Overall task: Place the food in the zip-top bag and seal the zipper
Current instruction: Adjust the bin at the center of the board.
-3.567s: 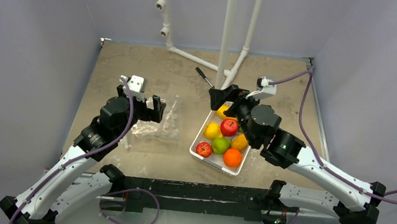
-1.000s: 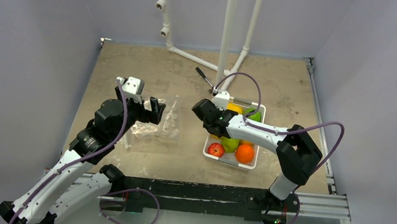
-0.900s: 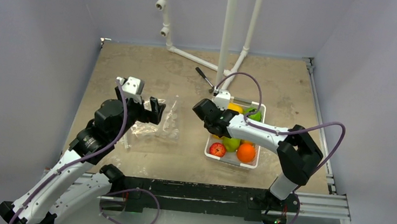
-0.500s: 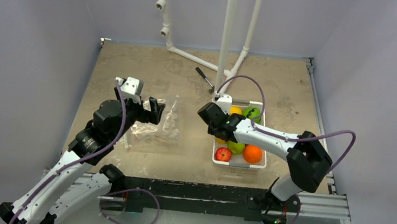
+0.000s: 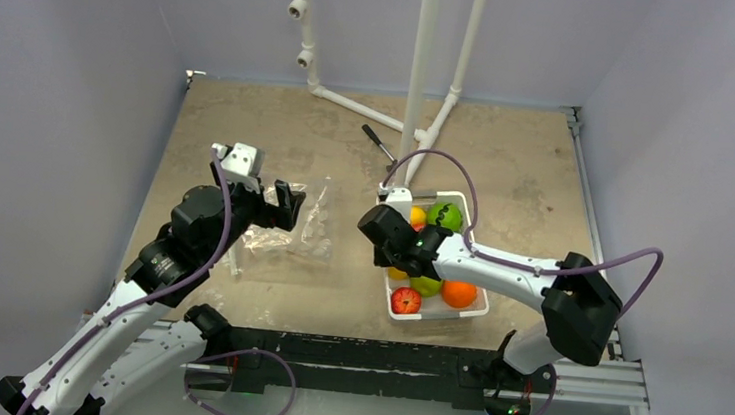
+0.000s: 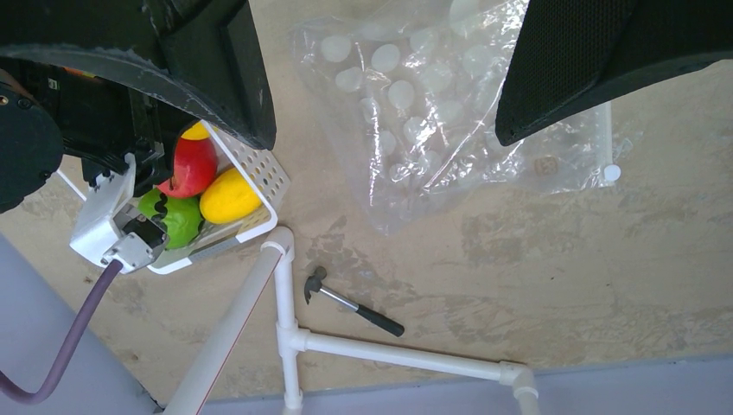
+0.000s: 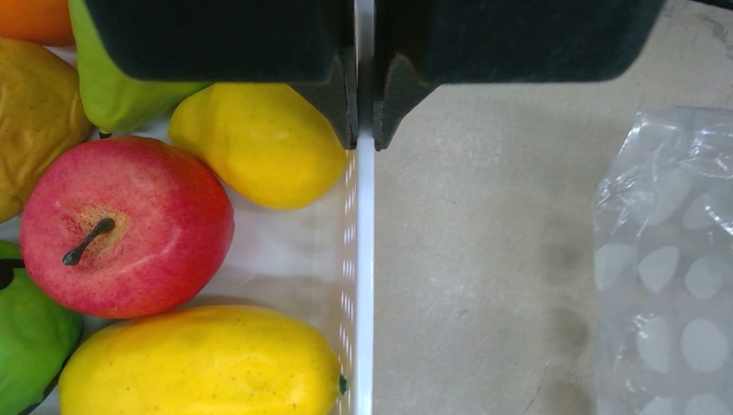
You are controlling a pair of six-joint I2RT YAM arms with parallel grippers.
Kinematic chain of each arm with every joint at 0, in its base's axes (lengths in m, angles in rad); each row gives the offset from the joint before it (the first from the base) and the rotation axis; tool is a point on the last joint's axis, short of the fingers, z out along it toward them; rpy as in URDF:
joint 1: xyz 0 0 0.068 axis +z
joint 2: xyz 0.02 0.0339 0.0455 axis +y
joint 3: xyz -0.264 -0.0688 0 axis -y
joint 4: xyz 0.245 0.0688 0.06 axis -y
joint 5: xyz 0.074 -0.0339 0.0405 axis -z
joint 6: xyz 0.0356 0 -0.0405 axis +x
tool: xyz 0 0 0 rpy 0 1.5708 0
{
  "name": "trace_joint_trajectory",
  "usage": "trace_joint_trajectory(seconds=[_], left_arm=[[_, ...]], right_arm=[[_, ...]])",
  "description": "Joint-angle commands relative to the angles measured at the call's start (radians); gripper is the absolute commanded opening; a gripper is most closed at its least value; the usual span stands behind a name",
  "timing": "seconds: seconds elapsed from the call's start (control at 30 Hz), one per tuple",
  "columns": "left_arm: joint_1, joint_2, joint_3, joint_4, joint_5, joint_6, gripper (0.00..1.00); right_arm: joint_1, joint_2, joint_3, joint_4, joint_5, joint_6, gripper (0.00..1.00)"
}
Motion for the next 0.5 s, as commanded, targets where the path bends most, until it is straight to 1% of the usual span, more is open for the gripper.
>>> trace_joint_trajectory(seconds=[0.0,0.23,0.4,0.43,0.47], left_arm=[[-0.001,-0.003,0.030,0.017,0.002,-0.017,0.96],[0.000,0.004,0.029,0.014,-0.013,-0.015,0.97],[0.001,0.013,0.031,0.007,-0.032,-0.014,0.97],[0.000,0.014,0.032,0.006,-0.039,-0.015,0.97],[0.000,0.015,0.032,0.005,-0.045,-0.014,0.96]], right_arm=[[0.013,-0.007,0.024,0.081,-0.036,-0.049,0.00],[0.011,0.025,0.040,0.118,-0.026,-0.104,0.00],[0.010,0.059,0.060,0.124,0.010,-0.126,0.00],[0.010,0.062,0.066,0.121,0.016,-0.127,0.00],[0.010,0.061,0.071,0.116,0.019,-0.125,0.04]])
